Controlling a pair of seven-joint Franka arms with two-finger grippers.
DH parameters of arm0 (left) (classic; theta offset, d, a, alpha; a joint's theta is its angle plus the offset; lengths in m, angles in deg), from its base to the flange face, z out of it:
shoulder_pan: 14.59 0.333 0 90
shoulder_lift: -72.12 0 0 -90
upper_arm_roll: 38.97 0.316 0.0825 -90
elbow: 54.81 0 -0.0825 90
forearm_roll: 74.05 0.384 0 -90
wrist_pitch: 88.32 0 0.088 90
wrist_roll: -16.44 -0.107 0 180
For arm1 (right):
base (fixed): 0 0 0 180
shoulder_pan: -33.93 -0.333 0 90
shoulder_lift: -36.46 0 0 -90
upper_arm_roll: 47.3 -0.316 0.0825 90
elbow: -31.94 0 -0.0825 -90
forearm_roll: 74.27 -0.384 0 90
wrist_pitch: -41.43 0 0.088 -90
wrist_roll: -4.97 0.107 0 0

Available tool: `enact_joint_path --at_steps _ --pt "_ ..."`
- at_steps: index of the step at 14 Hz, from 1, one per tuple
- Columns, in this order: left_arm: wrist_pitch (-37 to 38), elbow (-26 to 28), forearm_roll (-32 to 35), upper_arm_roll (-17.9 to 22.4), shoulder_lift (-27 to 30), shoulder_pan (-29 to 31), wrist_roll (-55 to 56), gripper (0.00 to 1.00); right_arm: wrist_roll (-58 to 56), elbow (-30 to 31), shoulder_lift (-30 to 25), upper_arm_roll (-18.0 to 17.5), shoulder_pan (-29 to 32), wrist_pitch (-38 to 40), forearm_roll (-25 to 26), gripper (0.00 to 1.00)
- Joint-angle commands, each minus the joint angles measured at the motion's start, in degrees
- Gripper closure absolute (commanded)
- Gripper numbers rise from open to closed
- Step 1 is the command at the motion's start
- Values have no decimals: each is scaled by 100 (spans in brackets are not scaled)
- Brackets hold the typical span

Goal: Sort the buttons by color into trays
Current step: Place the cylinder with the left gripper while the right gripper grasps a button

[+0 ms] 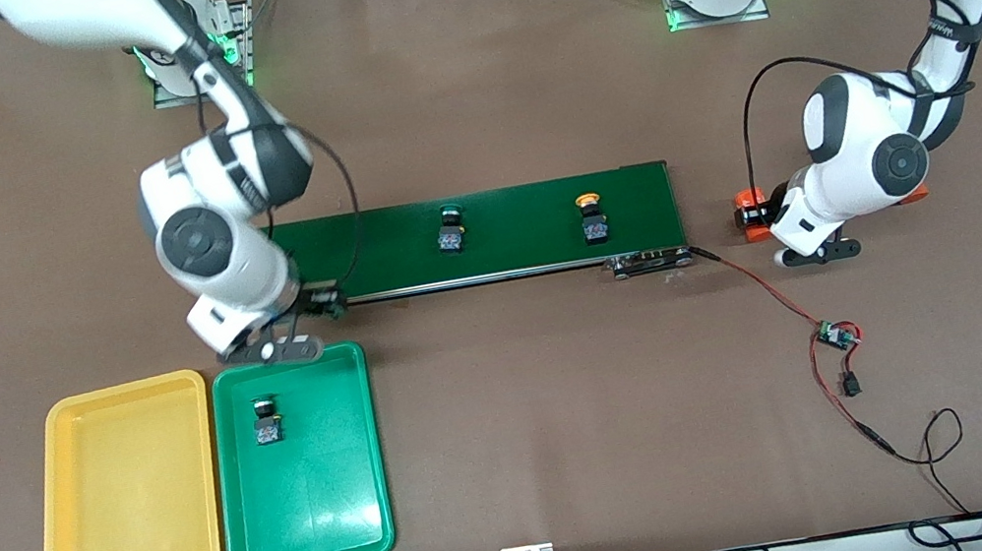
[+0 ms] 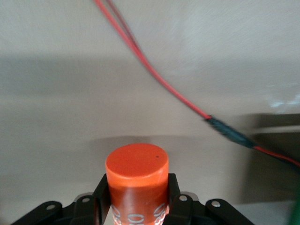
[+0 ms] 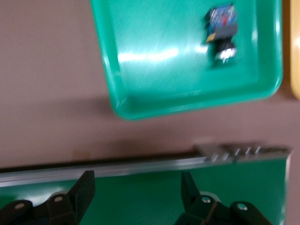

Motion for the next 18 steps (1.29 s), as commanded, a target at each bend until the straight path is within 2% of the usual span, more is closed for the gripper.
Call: enact_joint_path --at_steps 1,3,5,9,15,16,17,18 --pt "349 58 113 -4 836 -270 30 100 1105 452 -358 39 -669 -154 -48 17" --pt "489 58 139 -144 978 -437 -170 100 1609 452 -323 39 -943 -268 -56 17" --pt "631 5 139 -258 978 -639 -1133 100 1891 434 -287 31 -1128 -295 -56 17" --pt "675 5 174 -259 952 -1411 -2033 100 2453 425 -24 31 -1567 -645 -56 17" --pt "640 -170 1430 -259 750 -2168 -3642 100 2586 408 407 39 -1744 -1033 -56 18" --pt "640 -214 1510 -259 689 -2256 -3766 100 2491 399 451 39 -1717 -1077 -48 30" --pt "631 -241 1589 -259 627 -2309 -3897 100 2429 399 486 39 -1682 -1095 -13 56" --pt "613 -250 1798 -259 522 -2371 -3933 100 2280 399 495 48 -1665 -1086 31 74"
